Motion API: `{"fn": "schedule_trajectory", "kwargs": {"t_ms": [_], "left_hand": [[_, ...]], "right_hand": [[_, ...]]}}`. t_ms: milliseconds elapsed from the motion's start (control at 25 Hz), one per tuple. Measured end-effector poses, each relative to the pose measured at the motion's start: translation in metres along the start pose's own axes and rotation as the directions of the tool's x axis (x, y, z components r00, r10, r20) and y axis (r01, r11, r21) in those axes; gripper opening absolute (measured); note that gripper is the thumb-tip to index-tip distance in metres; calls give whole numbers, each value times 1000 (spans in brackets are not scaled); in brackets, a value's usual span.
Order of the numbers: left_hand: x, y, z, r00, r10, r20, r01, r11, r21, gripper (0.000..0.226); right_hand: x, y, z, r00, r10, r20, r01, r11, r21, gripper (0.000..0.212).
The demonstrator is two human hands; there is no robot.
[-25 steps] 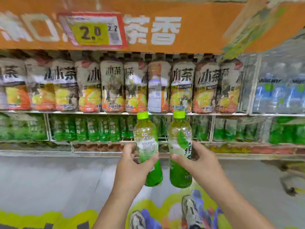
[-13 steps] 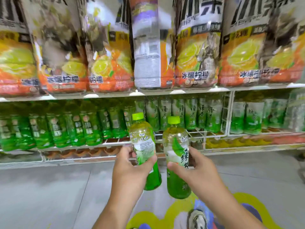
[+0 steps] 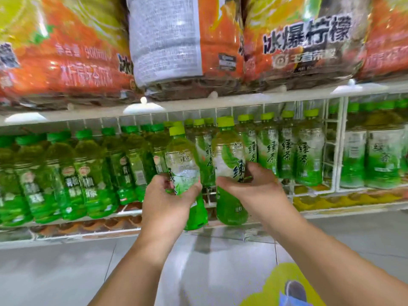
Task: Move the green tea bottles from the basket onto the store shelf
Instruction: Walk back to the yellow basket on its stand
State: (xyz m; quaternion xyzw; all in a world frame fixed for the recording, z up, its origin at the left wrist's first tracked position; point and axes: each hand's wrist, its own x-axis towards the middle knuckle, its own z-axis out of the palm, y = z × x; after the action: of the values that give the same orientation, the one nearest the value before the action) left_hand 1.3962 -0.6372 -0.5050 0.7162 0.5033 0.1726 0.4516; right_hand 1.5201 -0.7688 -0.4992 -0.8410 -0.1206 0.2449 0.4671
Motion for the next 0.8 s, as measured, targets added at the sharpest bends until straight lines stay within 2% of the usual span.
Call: {"fn": "schedule_trajectory", "kwargs": {"t_ms": [120, 200, 360, 560, 680, 800], "left_hand": [[16, 3, 8, 1000, 30, 6, -30, 999, 28, 42], [29, 3, 15, 998, 58, 20, -58, 998, 11, 33], [47, 1, 31, 999, 53, 1, -53, 999, 4, 26], [63, -1, 46, 998, 63, -27, -54, 964, 261, 45], [72, -6, 54, 995, 77, -66, -54, 955, 293, 55], [70, -9, 63, 983, 146, -111, -100, 935, 341, 57]], "right_hand": [[17, -2, -1, 997, 1, 73, -2, 1000, 9, 38], [29, -3, 3, 998, 2, 68, -1, 1000, -10, 44], [49, -3, 17, 998, -48, 37, 47, 998, 31, 34], [69, 7, 34, 999, -49, 15, 48, 998, 50, 30], [80, 15, 41, 1000, -17, 1, 17, 999, 39, 42], [88, 23, 44, 1000, -16, -9, 17, 1000, 19, 42]]}}
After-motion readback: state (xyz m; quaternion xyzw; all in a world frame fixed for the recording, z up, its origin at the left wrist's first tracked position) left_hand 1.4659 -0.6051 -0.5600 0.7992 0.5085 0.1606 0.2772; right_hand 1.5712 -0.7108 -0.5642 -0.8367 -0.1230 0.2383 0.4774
